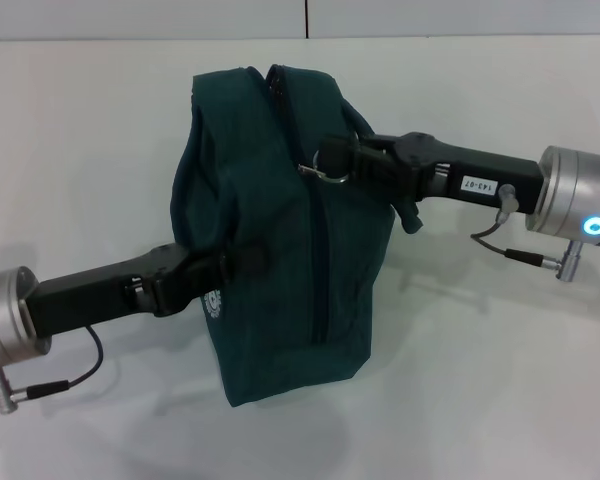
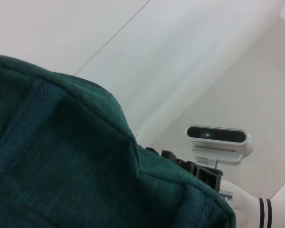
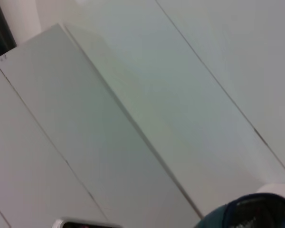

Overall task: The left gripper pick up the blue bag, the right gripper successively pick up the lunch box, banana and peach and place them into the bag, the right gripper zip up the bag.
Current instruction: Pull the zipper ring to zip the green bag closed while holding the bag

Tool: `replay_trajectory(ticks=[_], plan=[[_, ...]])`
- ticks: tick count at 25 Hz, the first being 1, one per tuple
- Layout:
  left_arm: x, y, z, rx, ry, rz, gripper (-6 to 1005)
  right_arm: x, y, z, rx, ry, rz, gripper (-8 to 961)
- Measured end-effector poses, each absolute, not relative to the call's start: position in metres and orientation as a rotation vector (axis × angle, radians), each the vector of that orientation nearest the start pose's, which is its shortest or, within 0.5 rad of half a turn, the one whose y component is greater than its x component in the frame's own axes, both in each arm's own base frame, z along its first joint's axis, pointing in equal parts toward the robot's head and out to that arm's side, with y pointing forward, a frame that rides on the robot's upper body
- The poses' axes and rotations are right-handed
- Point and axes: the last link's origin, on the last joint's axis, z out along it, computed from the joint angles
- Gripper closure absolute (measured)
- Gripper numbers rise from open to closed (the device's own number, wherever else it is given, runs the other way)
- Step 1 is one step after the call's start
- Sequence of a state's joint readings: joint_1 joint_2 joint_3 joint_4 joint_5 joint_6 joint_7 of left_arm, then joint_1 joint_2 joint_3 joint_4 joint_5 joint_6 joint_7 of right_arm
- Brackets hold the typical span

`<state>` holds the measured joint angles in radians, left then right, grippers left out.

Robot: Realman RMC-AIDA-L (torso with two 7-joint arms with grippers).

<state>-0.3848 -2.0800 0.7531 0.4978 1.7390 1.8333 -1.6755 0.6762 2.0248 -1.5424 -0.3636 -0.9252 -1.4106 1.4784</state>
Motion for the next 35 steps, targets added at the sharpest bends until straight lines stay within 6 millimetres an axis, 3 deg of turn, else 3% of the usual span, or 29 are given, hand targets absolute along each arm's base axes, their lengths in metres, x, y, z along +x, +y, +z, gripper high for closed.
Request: replay_trajectory(ticks=[8,15,25,35], plan=[[-0.265,0.258,-0.008,-2.632,-1.283,-1.313,933,0.170,0.347,-0.054,-2.721,0.932,1.272,841],[-0.265,0.258,-0.008,-2.634,-1.284,-1.312,931,0.169,0.341,-0.049,-2.720,0.925,1.335,934],[-0.265,0.257,-0.008,-2.640,-1.287,-1.309,927,0.169,0.339,-0.040,-2.687,0.913,1.425,936],[-0.265,0.256,-0.009,-2.641,-1.289,-1.309,923,0.154,0.351,-0.033,-2.678,0.828,1.454,934]])
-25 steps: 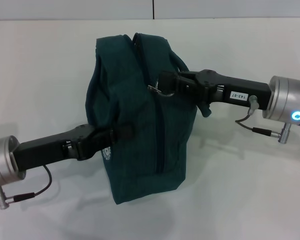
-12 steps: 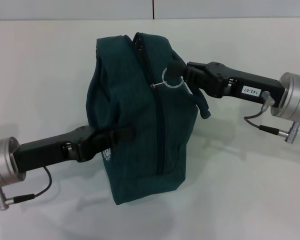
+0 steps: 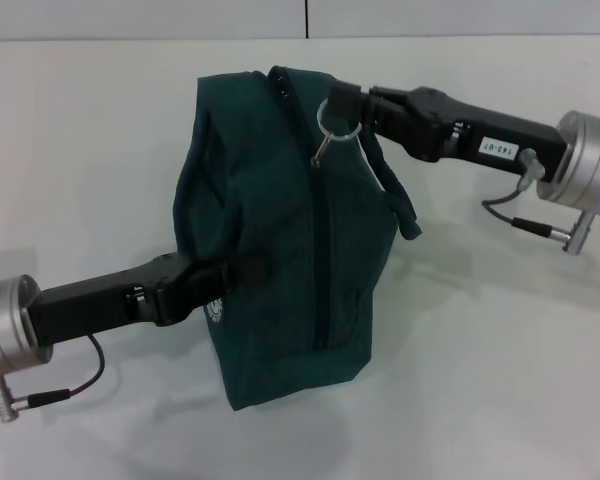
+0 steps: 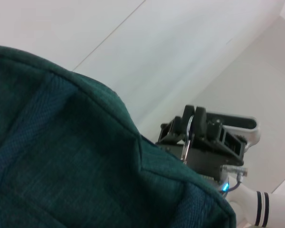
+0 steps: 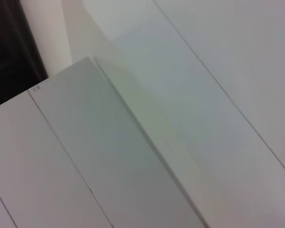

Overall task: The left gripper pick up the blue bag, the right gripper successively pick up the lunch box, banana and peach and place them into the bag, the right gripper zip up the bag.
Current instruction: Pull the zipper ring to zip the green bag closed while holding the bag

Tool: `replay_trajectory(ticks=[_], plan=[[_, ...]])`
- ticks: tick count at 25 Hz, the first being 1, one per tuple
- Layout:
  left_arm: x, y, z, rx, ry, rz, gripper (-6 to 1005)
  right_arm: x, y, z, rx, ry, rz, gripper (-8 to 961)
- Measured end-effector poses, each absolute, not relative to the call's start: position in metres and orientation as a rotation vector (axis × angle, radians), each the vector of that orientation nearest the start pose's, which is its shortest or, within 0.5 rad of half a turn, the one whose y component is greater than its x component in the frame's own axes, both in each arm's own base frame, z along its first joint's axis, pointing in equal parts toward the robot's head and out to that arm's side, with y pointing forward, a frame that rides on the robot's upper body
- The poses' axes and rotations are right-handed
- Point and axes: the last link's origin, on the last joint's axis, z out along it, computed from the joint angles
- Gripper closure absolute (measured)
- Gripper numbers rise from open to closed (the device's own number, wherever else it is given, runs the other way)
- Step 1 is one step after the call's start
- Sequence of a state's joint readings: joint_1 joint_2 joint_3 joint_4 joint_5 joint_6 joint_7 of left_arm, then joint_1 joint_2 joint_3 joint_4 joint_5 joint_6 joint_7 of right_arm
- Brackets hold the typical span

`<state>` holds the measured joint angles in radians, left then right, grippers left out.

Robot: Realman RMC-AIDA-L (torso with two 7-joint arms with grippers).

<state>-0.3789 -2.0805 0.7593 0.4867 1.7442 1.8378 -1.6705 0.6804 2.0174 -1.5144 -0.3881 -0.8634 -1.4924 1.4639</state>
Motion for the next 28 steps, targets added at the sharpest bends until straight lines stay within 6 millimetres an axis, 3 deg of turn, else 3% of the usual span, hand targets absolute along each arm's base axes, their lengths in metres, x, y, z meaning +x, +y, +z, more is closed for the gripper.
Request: replay_trajectory(ticks=[28], plan=[[-0.263,0.250,-0.008,-2.683,-1.175,-1.344,911,0.140,0.385,-0.032,-2.613,0.604,1.293,928]])
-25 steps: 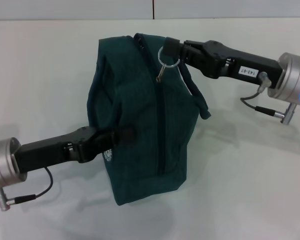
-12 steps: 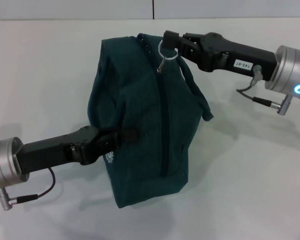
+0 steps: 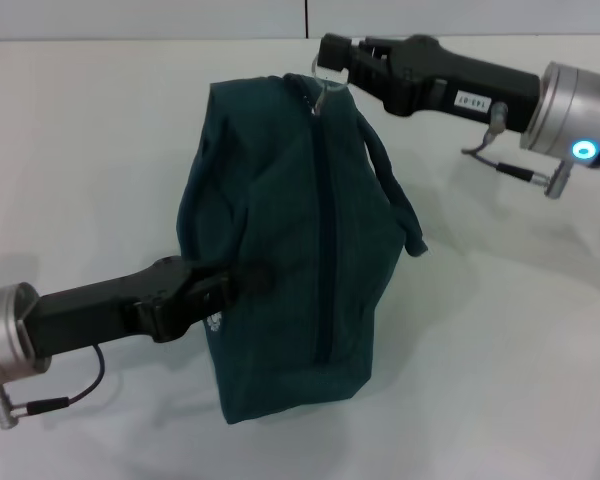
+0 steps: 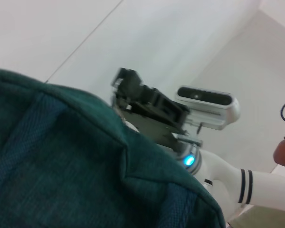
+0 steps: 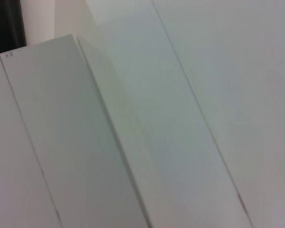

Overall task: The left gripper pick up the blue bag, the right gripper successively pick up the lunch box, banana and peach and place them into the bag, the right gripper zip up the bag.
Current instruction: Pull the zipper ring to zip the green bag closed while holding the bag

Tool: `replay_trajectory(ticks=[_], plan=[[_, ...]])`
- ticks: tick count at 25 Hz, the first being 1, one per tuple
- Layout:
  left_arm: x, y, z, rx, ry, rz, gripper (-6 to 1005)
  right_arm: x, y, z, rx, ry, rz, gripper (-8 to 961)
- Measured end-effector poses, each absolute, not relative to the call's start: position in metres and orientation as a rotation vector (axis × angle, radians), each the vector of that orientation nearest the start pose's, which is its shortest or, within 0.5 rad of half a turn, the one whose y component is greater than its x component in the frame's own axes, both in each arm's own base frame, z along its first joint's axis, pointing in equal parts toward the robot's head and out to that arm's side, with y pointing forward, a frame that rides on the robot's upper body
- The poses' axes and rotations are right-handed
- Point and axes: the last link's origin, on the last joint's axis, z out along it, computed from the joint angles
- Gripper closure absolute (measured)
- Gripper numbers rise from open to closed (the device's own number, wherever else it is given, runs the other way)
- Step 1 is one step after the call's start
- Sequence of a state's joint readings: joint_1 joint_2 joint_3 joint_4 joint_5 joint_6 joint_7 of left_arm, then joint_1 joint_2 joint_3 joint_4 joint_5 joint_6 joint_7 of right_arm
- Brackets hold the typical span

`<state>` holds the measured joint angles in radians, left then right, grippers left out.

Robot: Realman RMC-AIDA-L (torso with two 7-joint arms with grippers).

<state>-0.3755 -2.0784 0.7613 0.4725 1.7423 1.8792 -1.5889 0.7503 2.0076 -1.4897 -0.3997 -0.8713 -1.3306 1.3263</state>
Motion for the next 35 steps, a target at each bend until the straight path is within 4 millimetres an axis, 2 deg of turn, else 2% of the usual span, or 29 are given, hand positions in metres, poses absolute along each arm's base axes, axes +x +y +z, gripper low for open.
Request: replay_trajectory(ticks=[6,11,17,22,26,30,33,35], plan=[[-0.271,0.246,-0.002,-2.651,-1.155,-1.341,909,0.136,0.399,-0.027,-2.582,0.556,1.243,927],[-0.280,0.243,0.004,-2.578,-1.171,-1.350,907,0.141,0.405,-0.027,-2.546,0.572,1.195,926],[-0.288,0.244,0.007,-2.521,-1.200,-1.326,905,0.145,0.403,-0.028,-2.524,0.581,1.197,924],[-0.287,0.248,0.006,-2.513,-1.193,-1.324,903,0.148,0.400,-0.024,-2.502,0.566,1.214,923],[-0.288,0.255,0.016,-2.434,-1.201,-1.370,901,0.150,0.398,-0.022,-2.500,0.562,1.224,923],[-0.292,0.268,0.034,-2.277,-1.233,-1.448,692,0.156,0.394,-0.014,-2.473,0.556,1.256,922],[-0.291,0.278,0.039,-2.247,-1.260,-1.456,575,0.159,0.391,-0.010,-2.467,0.534,1.267,921],[-0.286,0.292,0.041,-2.229,-1.313,-1.451,498,0.160,0.390,-0.009,-2.464,0.528,1.272,921]])
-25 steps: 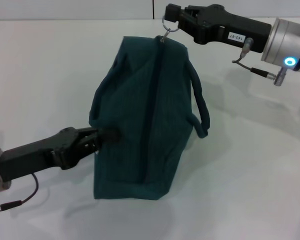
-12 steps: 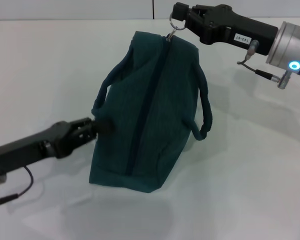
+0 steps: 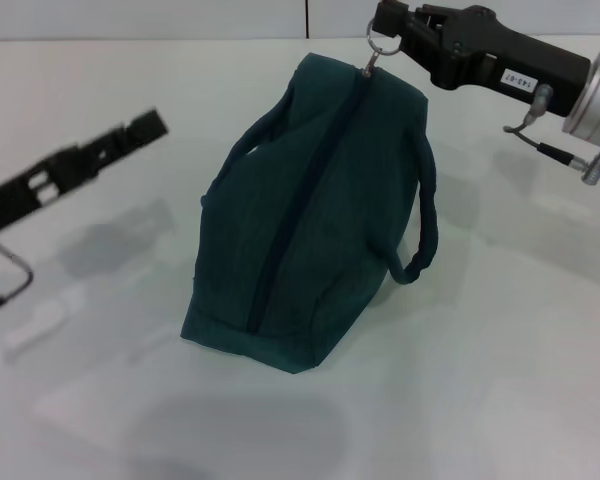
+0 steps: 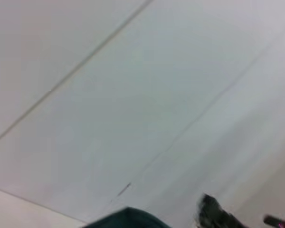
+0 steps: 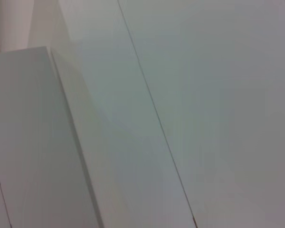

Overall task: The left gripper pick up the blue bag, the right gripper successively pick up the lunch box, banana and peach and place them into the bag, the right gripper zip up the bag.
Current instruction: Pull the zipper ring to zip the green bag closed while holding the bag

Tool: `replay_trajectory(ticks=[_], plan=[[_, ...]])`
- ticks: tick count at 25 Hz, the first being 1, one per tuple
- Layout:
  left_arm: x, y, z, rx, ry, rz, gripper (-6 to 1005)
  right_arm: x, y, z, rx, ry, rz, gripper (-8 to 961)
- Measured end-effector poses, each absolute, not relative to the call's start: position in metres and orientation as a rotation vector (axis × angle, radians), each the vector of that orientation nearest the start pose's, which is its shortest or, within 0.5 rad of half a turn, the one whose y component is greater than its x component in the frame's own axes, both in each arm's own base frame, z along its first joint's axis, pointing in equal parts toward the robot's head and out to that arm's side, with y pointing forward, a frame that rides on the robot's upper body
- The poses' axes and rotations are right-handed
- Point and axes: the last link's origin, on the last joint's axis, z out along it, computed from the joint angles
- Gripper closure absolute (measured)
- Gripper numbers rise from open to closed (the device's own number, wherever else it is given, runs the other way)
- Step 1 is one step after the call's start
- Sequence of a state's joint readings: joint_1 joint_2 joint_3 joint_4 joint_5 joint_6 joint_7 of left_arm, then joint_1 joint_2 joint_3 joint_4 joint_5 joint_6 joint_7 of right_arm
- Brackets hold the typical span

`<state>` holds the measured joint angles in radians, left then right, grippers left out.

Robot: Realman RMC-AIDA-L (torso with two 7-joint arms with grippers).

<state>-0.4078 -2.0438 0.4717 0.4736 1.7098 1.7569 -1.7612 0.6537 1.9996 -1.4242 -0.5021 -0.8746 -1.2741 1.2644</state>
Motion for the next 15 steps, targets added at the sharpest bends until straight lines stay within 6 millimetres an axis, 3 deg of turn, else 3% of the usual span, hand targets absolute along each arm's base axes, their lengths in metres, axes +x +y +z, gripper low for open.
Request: replay_trajectory(ticks=[9,13,15], plan=[[-0.239,0.356,0.014,-2.397,-1.477,-1.202,204,0.160,0.387,-0.009,-2.464,0.511,1.285,919],[-0.221,0.368,0.003,-2.477,-1.528,-1.099,110,0.161,0.386,-0.009,-2.462,0.514,1.289,918],[-0.212,0.372,0.000,-2.511,-1.534,-1.073,109,0.161,0.385,-0.010,-2.462,0.514,1.291,917]])
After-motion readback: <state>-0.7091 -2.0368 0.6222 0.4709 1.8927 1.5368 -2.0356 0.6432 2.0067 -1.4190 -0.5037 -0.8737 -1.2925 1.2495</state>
